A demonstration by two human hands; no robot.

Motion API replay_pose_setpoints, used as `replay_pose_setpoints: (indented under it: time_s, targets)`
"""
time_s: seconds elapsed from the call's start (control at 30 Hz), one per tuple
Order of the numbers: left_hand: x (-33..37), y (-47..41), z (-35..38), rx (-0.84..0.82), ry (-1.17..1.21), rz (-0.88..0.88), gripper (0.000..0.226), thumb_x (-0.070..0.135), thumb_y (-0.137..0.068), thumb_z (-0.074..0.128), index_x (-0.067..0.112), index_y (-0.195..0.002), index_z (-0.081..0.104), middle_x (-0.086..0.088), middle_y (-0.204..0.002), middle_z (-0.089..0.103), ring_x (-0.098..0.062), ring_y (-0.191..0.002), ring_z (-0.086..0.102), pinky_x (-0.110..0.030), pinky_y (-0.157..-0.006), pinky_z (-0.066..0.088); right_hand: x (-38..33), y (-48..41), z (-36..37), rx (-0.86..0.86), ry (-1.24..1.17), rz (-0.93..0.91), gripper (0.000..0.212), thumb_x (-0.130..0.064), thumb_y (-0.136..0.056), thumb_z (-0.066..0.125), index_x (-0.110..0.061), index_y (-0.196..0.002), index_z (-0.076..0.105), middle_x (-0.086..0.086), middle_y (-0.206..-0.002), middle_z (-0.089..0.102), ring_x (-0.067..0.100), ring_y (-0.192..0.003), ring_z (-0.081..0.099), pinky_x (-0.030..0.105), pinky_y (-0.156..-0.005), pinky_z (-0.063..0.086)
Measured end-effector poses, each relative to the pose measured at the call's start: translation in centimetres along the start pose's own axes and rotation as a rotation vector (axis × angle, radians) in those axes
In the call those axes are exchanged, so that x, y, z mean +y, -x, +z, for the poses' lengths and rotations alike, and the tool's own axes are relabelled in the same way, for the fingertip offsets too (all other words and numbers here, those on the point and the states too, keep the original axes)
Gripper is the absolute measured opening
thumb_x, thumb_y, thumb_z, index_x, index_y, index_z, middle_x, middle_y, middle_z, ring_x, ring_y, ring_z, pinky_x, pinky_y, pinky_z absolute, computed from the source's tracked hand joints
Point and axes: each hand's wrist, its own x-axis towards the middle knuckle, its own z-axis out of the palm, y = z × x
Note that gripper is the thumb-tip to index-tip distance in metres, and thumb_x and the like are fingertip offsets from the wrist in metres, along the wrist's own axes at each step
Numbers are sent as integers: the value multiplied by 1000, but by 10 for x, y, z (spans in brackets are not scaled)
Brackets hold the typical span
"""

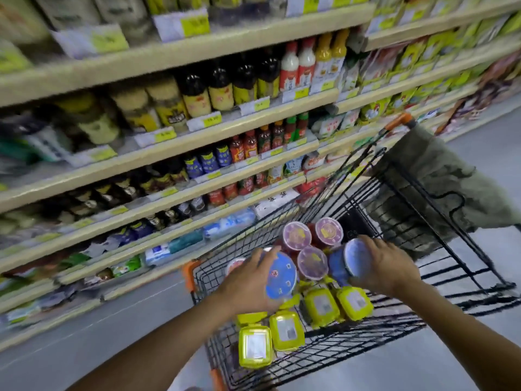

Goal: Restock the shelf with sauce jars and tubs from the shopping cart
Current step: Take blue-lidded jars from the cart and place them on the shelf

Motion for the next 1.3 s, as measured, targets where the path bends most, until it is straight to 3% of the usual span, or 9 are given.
replay_pose_setpoints:
  time_s: [0.17,0.27,0.37,0.47,0.57,0.7,0.9,1.17,1.3]
  targets:
    - [-36,76,-56,199,117,-134,114,68,-71,77,37,-154,6,5,-153,24,-28,-125,53,-40,-87,50,-94,-1,-51,142,-83,-182,109,-52,-50,93,-14,-138,40,15,-123,53,41,-97,64,37,-68,52]
    - [-64,135,-86,332,179,-207,112,72,-68,77,36,-153,12,6,-147,28,-25,-125,52,-35,-86,47,-164,6,-83,77,-216,-254,115,-52,-61,89,-15,-151,27,12,-137,40,37,-117,53,37,-79,43]
    - [-88,188,-109,456,215,-260,106,64,-68,81,40,-150,18,9,-144,30,-20,-123,54,-32,-88,48,-221,12,-103,120,-297,-312,123,-63,-54,83,-14,-152,28,12,-135,41,35,-120,50,39,-85,44]
    - [-122,247,-125,570,277,-298,105,63,-64,82,44,-146,21,14,-138,32,-14,-121,53,-29,-87,47,-289,32,-119,137,-320,-387,112,-48,-65,88,-16,-154,27,13,-140,42,32,-127,45,34,-86,37]
    - [-152,301,-137,640,303,-355,111,73,-55,77,49,-147,20,15,-138,32,-12,-123,51,-37,-96,50,-347,51,-130,145,-363,-414,106,-42,-72,87,-19,-155,25,9,-148,33,33,-134,39,40,-96,41]
    - [-179,365,-151,741,344,-354,110,65,-59,83,49,-149,23,20,-137,31,-7,-129,45,-29,-99,47,-405,77,-138,155,-414,-489,107,-46,-70,86,-23,-155,24,3,-150,29,27,-134,37,35,-90,39]
    - [-182,443,-165,920,427,-400,116,74,-56,84,53,-150,18,26,-147,31,2,-134,37,-30,-106,44,-467,117,-154,161,-497,-629,105,-44,-69,87,-32,-153,25,-6,-140,29,25,-133,38,32,-87,35]
    - [-141,530,-143,1138,377,-499,97,61,-60,88,54,-138,31,25,-142,35,-2,-133,40,-31,-104,46,-499,173,-169,147,-518,-865,105,-47,-64,89,-40,-149,27,-9,-133,33,15,-118,42,32,-88,39]
    - [-116,566,-126,1215,354,-523,94,55,-62,89,54,-137,34,30,-137,35,3,-130,39,-11,-93,38,-504,202,-171,139,-520,-944,103,-47,-64,89,-40,-148,29,-3,-149,35,20,-130,42,33,-90,39]
